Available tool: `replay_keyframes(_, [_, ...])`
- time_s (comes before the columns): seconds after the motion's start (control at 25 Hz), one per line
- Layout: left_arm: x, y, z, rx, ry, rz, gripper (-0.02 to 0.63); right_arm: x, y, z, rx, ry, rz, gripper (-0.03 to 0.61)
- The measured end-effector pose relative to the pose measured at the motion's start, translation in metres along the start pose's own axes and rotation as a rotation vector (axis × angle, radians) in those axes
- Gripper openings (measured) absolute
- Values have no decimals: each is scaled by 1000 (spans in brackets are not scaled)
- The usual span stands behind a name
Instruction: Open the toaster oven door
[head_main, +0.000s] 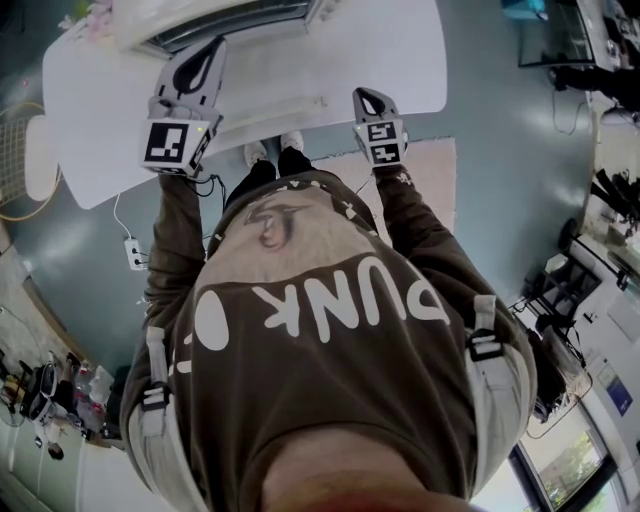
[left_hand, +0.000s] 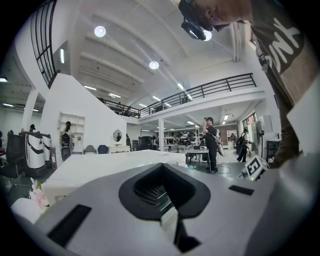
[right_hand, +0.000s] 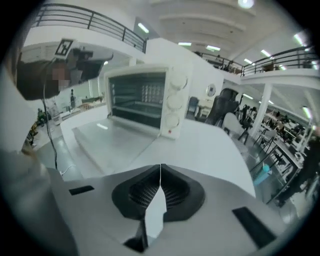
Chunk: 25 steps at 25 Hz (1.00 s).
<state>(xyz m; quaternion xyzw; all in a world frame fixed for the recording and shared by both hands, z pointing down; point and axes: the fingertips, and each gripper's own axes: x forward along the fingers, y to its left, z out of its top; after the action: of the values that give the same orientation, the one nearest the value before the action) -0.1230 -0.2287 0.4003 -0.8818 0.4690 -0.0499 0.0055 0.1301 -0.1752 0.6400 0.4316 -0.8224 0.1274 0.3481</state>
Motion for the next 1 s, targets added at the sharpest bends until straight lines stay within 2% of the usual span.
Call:
replay_keyframes(0.12, [-4, 2, 2, 6, 2, 5, 5, -15, -7, 98, -47, -247, 38, 12])
replay_keyframes(0.24, [-5, 2, 4, 10, 6, 8, 5, -29, 32, 197, -178, -482, 163, 11])
replay_keyframes(0.32, [-5, 1, 5, 14, 7, 10, 5, -37, 65, 244, -251, -599, 246, 11])
replay_keyframes(0.4, [-6, 2, 6, 17, 6, 11, 5, -41, 91, 273, -288, -671, 309, 11])
replay_keyframes(0.6, [-10, 8, 6, 18, 4, 17, 5, -40, 123, 299, -299, -724, 372, 11])
replay_keyframes(1.0, [-11, 9, 5, 15, 4, 13, 5, -33, 115, 296, -234, -695, 351, 8])
